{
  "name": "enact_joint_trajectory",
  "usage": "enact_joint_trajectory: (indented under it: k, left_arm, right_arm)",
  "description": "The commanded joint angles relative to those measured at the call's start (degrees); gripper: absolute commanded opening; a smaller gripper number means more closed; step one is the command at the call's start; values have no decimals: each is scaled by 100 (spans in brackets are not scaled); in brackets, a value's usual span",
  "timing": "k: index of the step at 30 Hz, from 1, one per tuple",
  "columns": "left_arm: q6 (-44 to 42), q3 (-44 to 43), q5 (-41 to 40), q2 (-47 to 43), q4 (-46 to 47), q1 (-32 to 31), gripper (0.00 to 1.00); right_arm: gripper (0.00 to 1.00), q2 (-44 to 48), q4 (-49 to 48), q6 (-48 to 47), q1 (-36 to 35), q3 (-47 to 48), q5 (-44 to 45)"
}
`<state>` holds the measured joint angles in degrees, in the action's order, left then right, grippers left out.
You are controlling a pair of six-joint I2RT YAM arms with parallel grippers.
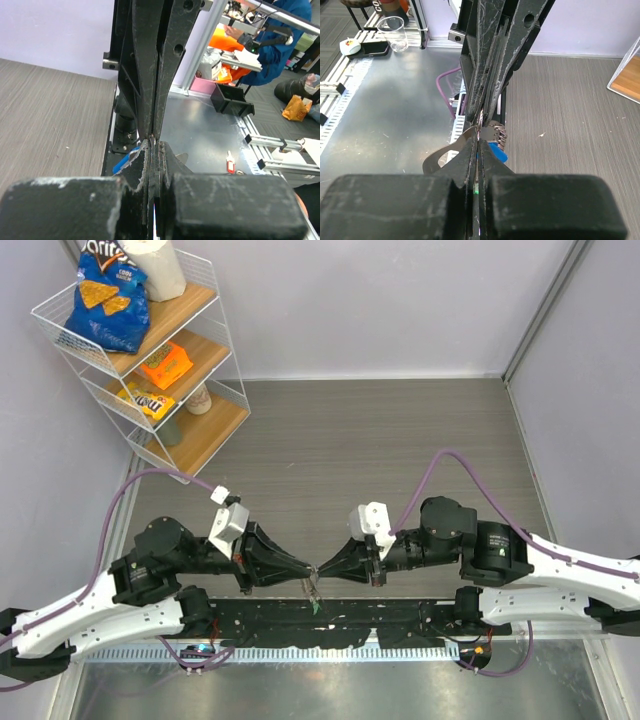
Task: Put the keys on the keyring
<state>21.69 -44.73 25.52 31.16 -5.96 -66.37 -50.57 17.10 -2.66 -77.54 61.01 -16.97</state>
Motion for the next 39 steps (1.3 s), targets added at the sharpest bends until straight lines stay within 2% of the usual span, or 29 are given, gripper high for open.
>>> enact_joint_trajectory:
  k: [1, 9, 22, 25, 32, 39]
  left_arm:
    - [133, -1, -196, -110, 1008, -8, 0]
    - [239, 140, -381, -101, 1316, -8, 0]
    - [239, 166, -548, -145, 1351, -8, 0]
    - [248, 184, -557, -145, 1413, -8, 0]
    - [256, 245, -592, -189, 1457, 1, 0]
    - [265, 289, -574, -233, 1510, -8, 0]
  right_arm:
    - [5, 134, -347, -24, -103, -159, -140]
    - [5, 363, -796, -253, -244, -511, 150]
    - [6, 460, -989, -350, -279, -678, 572]
    - [10, 469, -1095, -402, -288, -723, 625]
    - [31, 504, -1033, -420, -297, -591, 704]
    - [41, 697, -1191, -297, -297, -556, 1142]
